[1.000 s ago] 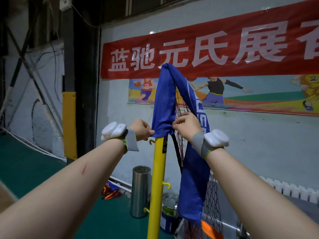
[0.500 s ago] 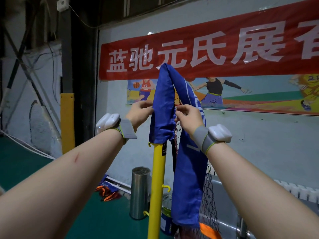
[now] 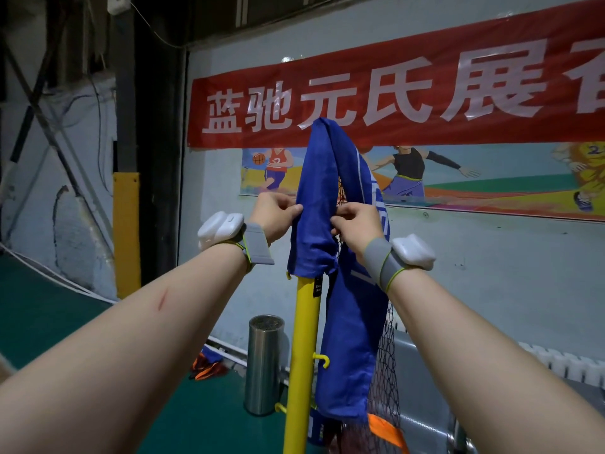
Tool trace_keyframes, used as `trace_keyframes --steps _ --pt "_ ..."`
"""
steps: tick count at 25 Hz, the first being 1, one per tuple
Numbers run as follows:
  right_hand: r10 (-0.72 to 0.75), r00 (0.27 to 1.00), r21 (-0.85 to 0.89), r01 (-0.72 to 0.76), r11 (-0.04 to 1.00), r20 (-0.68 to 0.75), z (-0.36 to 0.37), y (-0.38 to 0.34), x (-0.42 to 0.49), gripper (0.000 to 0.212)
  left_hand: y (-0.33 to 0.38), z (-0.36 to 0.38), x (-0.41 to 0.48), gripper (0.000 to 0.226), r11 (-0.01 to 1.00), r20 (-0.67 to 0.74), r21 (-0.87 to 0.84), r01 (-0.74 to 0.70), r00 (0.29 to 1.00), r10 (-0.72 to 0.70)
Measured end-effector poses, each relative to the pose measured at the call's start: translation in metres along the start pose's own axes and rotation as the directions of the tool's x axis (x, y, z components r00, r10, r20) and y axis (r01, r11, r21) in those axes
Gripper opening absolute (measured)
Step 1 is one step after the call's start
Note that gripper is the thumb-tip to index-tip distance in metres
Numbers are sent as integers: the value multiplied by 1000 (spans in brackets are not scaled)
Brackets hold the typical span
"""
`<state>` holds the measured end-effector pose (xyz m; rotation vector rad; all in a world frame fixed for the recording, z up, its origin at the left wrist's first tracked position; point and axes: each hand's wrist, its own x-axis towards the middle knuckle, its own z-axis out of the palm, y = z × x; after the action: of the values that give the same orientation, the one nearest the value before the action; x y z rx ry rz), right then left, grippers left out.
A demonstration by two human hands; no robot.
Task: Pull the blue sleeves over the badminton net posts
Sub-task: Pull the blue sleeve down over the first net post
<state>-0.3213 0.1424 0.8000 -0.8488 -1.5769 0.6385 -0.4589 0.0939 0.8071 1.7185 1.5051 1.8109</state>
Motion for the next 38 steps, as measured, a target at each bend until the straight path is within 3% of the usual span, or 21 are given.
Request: trace_keyframes --steps 5,9,18,20,25,29,33,38 --pt "42 996 -44 -38 998 80 -1 17 -11 33 -19 1 -11 24 993 85 99 59 994 -67" --pt "67 988 -106 -52 993 141 -3 29 -17 33 -26 1 -21 28 985 148 129 112 980 -131" --pt "154 947 -272 -75 959 283 -10 30 -28 28 -29 -8 -30 10 923 255 332 197 923 -288" --pt "131 945 -285 -43 957 299 -11 22 -24 15 -19 -10 -27 18 937 249 294 187 932 -264" --pt "-2 992 -139 20 990 130 -9 4 -2 26 9 -1 -14 28 995 61 -90 35 998 -29" --pt "-9 997 8 8 1000 71 -2 -2 9 16 7 6 -3 22 997 -32 -64 -53 998 51" --pt "-31 998 -35 33 999 51 4 4 11 16 -2 10 6 17 998 -57 17 -52 997 53" --pt "-48 997 -101 54 993 65 2 15 8 32 -11 9 2 31 996 -1 67 -50 999 51"
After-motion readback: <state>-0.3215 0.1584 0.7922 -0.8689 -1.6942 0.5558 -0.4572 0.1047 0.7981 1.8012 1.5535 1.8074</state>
